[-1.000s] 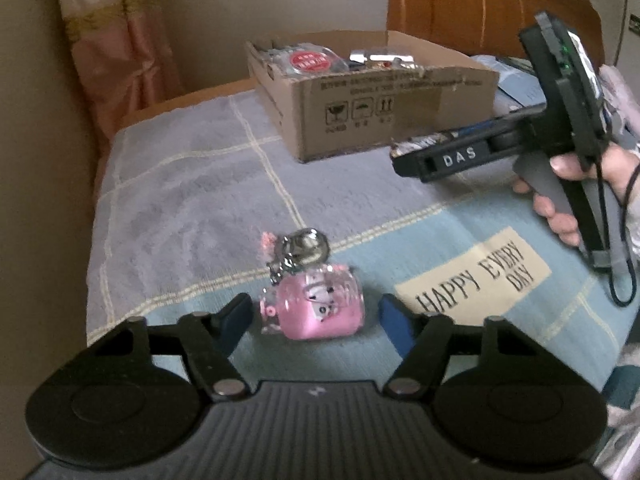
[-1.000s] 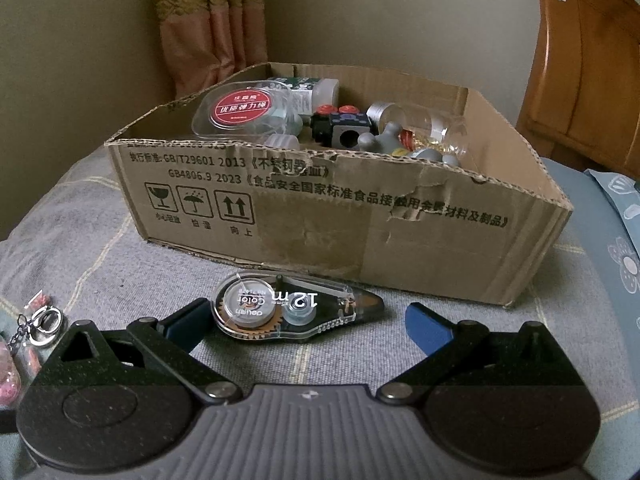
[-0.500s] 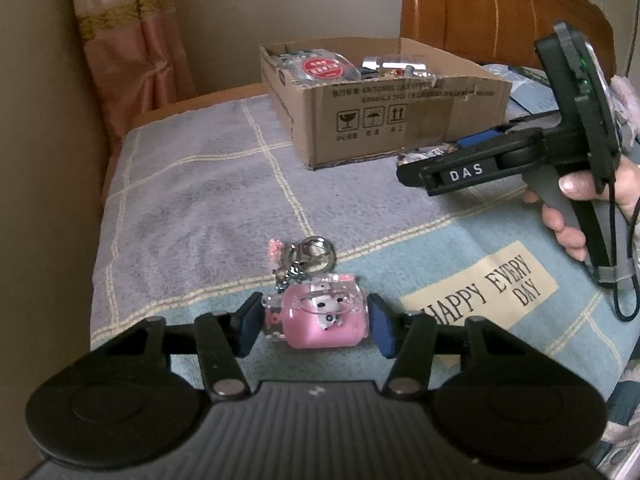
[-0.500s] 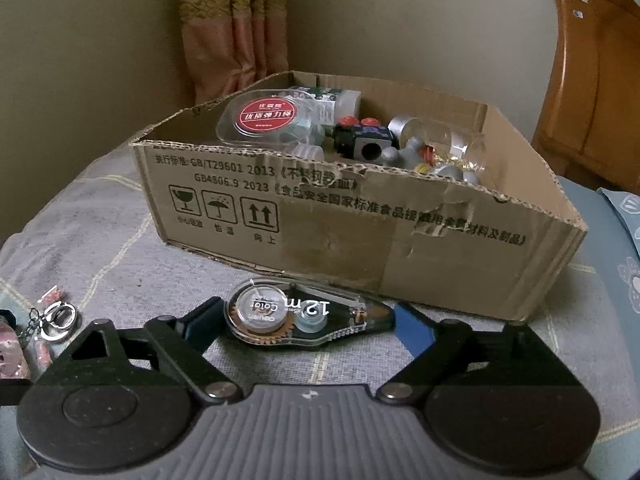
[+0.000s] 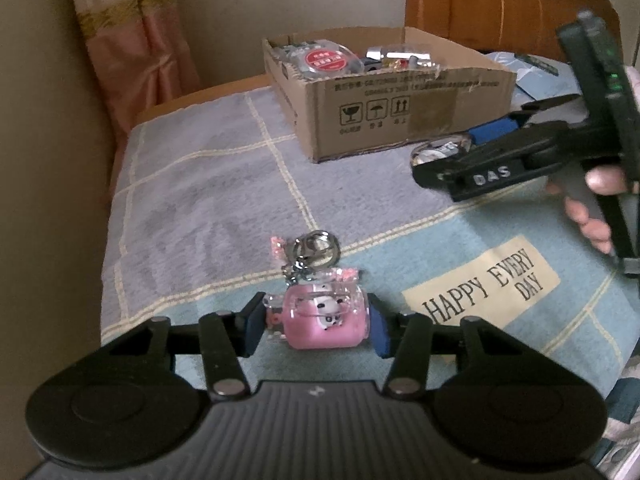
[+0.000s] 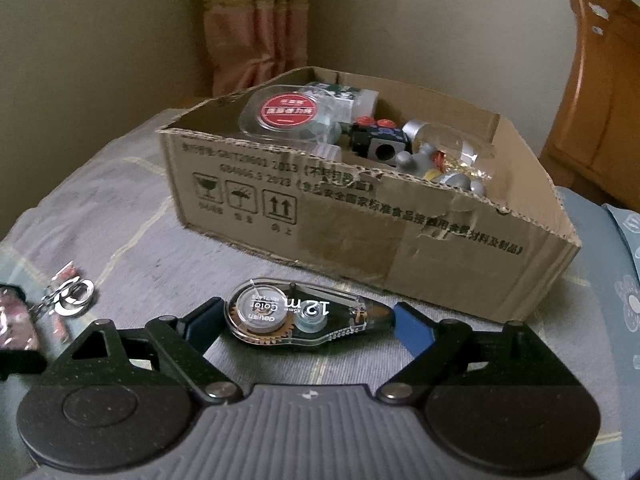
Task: Organize rigid objects
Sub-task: 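Carry the keychain and tape into the box and open both tools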
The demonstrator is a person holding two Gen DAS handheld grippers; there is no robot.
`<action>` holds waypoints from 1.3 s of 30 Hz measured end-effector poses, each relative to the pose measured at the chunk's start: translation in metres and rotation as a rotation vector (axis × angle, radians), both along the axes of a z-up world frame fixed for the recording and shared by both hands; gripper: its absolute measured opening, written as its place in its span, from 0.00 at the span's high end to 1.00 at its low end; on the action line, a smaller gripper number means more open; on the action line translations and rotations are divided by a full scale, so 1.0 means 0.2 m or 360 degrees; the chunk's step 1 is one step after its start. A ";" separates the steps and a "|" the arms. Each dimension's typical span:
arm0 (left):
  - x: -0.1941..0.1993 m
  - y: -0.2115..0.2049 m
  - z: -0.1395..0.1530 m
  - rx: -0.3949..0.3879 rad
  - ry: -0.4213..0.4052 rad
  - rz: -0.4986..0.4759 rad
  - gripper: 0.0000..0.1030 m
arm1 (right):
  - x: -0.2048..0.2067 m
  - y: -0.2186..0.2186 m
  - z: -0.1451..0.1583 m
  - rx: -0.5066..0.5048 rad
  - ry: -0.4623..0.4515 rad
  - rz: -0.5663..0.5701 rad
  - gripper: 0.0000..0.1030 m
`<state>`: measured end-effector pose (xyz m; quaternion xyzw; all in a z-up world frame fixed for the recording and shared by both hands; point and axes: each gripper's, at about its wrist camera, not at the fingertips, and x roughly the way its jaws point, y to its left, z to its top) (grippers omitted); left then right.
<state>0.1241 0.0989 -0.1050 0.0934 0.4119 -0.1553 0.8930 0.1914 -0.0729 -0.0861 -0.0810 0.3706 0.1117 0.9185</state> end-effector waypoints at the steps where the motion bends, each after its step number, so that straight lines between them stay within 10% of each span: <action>1: 0.00 0.00 0.01 0.0000 0.0005 -0.0001 0.51 | -0.01 0.00 0.01 0.0003 0.0004 0.0023 0.10; 15: 0.08 -0.08 0.32 -0.0003 0.0049 -0.0151 0.51 | -0.11 -0.18 0.25 0.0049 0.0166 0.0358 0.10; 29: 0.41 -0.38 0.77 -0.0079 -0.0068 -0.0386 0.51 | 0.02 -0.48 0.66 0.0070 0.0040 0.0407 0.10; 39: 0.77 -0.60 0.79 -0.0050 -0.0097 -0.0414 0.51 | 0.33 -0.57 0.80 0.0019 -0.0031 0.0299 0.10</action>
